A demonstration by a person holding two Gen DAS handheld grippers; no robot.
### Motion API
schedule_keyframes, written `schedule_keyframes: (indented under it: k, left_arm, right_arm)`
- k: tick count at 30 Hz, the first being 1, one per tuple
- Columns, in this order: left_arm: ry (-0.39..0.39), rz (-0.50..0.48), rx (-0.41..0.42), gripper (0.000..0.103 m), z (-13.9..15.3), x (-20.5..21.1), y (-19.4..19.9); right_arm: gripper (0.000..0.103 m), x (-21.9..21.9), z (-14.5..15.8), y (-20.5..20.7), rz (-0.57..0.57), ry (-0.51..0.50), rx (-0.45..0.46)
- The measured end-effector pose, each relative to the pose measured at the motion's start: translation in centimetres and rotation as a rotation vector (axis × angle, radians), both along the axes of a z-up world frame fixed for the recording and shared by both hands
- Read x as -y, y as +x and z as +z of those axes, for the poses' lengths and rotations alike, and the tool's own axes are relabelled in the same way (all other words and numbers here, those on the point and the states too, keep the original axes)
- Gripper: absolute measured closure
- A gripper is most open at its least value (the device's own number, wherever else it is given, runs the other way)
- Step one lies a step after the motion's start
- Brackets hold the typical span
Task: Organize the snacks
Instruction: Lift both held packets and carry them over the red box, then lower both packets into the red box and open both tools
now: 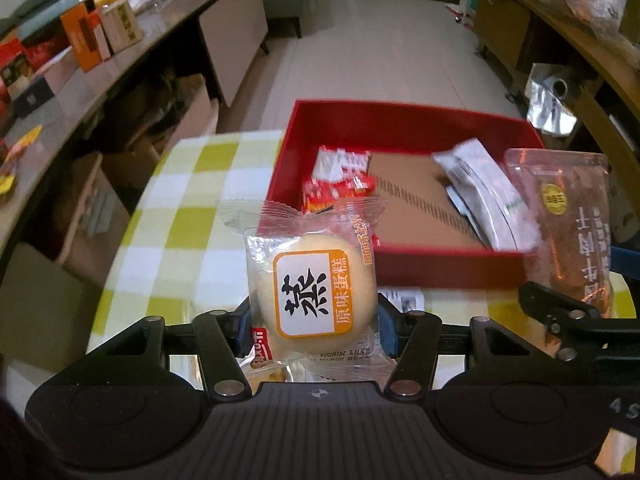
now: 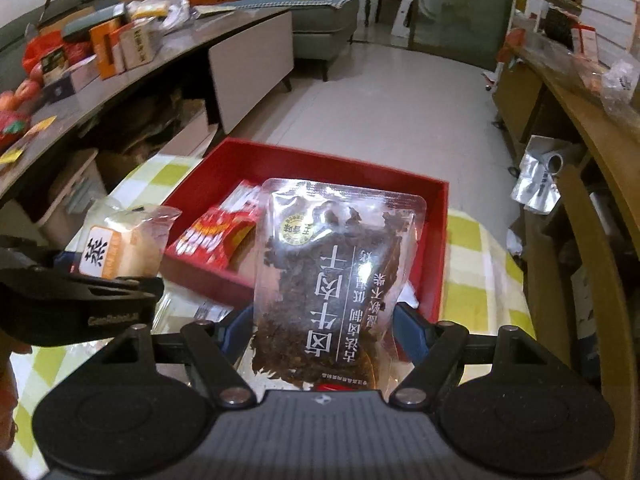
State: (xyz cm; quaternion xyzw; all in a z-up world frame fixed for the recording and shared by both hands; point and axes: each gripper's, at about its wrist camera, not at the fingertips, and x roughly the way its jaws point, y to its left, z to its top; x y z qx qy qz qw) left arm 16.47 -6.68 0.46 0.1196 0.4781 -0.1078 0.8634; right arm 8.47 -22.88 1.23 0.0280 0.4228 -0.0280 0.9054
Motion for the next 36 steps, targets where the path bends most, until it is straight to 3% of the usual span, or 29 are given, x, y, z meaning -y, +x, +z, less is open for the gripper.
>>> schedule_keyframes:
  k: [15,36]
  left_arm:
    - [0.011,0.031,0.026,0.039,-0.5,2.4,5.2]
    - [0.045,0.048,0.013,0.039,-2.9,4.4,8.4]
  right_arm:
    - [0.019,2.4,-0.9,4.6,-0.051,-0.002,0.009]
    - [0.018,4.3,-4.1,8.8,-0.097,0.011,-0.018]
